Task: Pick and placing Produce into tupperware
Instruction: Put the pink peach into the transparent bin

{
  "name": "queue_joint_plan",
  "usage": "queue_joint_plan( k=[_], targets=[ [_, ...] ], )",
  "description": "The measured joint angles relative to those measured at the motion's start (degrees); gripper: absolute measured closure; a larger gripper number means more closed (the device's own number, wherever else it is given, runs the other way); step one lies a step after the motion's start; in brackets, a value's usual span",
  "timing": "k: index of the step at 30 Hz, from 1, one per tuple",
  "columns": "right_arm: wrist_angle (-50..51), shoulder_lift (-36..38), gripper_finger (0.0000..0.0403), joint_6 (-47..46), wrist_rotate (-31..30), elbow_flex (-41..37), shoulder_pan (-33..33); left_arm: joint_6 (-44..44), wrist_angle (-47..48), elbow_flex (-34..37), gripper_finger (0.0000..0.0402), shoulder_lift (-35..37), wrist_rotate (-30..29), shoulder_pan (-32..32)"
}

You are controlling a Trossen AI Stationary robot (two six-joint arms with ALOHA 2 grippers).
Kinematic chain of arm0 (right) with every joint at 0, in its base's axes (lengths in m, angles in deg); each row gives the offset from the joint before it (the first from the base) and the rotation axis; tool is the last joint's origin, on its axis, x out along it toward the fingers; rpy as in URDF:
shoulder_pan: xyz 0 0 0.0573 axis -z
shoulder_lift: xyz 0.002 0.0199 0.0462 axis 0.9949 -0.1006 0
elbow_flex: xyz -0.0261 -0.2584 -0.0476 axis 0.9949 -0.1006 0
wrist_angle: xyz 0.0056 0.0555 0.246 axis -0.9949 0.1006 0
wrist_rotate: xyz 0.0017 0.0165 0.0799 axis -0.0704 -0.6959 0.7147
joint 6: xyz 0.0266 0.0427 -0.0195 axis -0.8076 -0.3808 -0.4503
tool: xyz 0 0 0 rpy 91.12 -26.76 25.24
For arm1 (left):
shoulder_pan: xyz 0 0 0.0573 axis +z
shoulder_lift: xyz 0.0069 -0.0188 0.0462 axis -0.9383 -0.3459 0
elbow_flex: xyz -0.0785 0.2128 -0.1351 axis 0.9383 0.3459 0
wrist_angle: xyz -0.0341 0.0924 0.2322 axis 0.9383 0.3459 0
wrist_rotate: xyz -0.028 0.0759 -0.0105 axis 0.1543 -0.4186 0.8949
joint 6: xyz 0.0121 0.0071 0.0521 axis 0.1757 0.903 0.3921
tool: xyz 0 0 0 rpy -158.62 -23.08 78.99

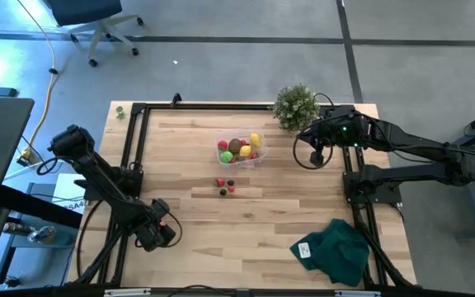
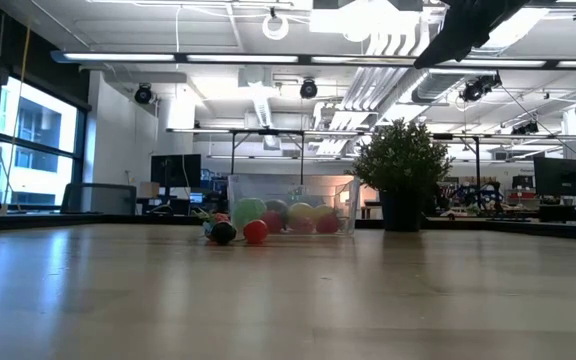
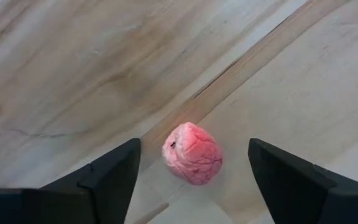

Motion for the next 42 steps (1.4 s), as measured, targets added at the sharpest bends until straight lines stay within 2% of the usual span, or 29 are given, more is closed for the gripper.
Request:
queue_joint_plan(
  k=[9, 26, 33, 42],
  targets=[
    [0.1, 0.0, 0.0402, 0.0, 0.0, 0.0, 0.0, -2.1, 0.7, 0.0, 0.018, -0.5, -0.3, 0.0],
    [0.0, 0.0, 0.0402, 0.0, 0.0, 0.0, 0.0, -3.6, 1.0, 0.0, 0.0254, -0.6, -0.8, 0.0],
    [0.0, 0.0, 0.0402, 0.0, 0.0, 0.0, 0.0, -4.0, 0.9, 0.0, 0.0275, -0.6, -0.9, 0.0],
    [0.0, 0.0, 0.0402, 0.0, 0.0, 0.0, 0.0, -4.1, 0.9, 0.0, 0.0279, -0.6, -1.1, 0.0]
  ],
)
